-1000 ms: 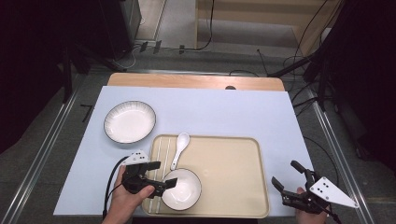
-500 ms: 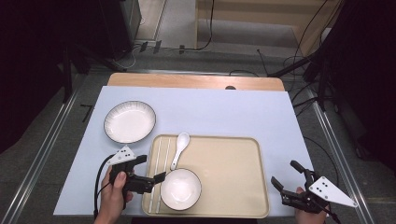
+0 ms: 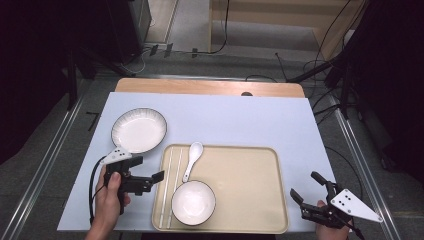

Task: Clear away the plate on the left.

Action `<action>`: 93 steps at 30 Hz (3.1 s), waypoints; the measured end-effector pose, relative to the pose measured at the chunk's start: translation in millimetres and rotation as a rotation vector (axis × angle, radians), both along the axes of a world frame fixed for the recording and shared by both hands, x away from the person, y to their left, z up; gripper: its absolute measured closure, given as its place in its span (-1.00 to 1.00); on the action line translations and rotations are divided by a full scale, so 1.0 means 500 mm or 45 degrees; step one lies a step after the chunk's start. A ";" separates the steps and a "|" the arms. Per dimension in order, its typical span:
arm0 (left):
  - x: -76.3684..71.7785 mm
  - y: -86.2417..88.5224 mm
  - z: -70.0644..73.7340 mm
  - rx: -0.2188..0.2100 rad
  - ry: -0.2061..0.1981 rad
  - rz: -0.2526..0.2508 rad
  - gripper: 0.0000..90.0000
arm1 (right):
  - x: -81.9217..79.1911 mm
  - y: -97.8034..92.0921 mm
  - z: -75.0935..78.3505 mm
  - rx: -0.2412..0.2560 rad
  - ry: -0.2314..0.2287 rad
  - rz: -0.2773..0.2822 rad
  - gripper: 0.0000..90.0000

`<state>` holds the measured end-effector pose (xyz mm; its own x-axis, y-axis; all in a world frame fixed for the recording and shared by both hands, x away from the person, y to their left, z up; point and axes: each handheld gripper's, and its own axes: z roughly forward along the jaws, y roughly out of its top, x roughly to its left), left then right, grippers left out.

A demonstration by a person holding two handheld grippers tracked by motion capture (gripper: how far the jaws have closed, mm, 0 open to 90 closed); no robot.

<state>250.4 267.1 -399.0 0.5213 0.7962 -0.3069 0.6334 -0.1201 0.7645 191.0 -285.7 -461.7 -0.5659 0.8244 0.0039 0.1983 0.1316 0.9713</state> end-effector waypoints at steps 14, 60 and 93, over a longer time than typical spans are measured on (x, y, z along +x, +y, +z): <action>0.090 0.096 0.025 0.014 -0.018 0.130 -1.00 | -0.003 -0.002 0.002 0.005 0.001 -0.008 -0.71; 0.264 0.264 -0.062 -0.017 0.364 0.517 0.07 | 0.005 -0.001 0.001 -0.002 0.006 0.010 -0.71; 0.267 0.301 -0.125 -0.317 0.512 0.548 0.76 | 0.006 0.000 0.000 -0.003 0.005 0.007 -0.71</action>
